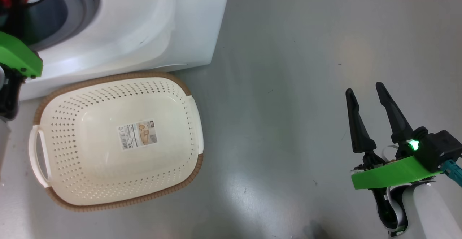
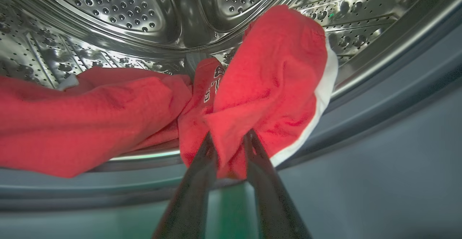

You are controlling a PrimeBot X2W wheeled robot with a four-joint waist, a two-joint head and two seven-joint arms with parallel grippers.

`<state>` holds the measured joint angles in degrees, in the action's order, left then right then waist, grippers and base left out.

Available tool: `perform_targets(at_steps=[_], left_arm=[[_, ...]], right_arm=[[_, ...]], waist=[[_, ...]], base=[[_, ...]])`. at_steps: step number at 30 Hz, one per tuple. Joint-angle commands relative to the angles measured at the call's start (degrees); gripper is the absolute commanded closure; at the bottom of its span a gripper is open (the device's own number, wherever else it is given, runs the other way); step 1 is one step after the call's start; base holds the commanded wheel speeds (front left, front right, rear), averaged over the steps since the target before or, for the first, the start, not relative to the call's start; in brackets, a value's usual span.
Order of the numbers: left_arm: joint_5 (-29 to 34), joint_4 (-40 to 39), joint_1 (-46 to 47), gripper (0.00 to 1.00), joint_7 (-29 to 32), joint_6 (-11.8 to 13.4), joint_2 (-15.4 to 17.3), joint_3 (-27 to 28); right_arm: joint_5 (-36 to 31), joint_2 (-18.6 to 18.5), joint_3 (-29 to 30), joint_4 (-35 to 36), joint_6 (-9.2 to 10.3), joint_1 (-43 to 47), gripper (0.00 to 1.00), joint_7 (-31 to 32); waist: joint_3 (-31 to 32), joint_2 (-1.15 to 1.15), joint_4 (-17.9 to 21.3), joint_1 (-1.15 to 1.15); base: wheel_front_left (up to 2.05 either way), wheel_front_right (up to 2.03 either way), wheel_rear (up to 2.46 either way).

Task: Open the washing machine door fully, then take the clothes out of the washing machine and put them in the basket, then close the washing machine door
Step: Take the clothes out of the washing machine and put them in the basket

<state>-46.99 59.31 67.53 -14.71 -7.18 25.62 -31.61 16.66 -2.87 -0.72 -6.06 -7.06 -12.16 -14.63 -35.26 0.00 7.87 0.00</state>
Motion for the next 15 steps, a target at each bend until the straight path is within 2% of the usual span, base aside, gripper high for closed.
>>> perform_targets(at_steps=[1,2,9,15], left_arm=[[-0.35,-1.07,1.18,0.97,-0.29,-0.31,3.44,0.76],[-0.83,-1.27,1.14,1.0,-0.29,-0.31,3.48,0.46],[-3.11,-3.7,0.58,1.0,-0.29,-0.31,3.52,0.54],[0.83,-6.89,-2.55,1.0,-0.29,-0.31,2.55,7.82]], right_arm=[[0.36,-0.01,-1.26,1.51,-0.43,-0.02,0.0,-0.37],[0.38,-0.01,-1.27,1.52,-0.43,-0.02,0.0,-0.37],[0.14,-0.01,-0.85,1.43,-0.43,0.12,0.0,-0.37],[-0.32,-0.01,-0.26,0.88,-0.43,0.25,0.0,-0.37]], waist=[[0.07,0.0,0.02,0.0],[0.14,0.0,0.03,0.0],[1.07,0.0,-0.74,0.0],[3.11,0.0,-2.08,0.0]], base=[[0.0,0.0,0.0],[0.0,0.0,0.0],[0.0,0.0,0.0],[0.0,0.0,0.0]])
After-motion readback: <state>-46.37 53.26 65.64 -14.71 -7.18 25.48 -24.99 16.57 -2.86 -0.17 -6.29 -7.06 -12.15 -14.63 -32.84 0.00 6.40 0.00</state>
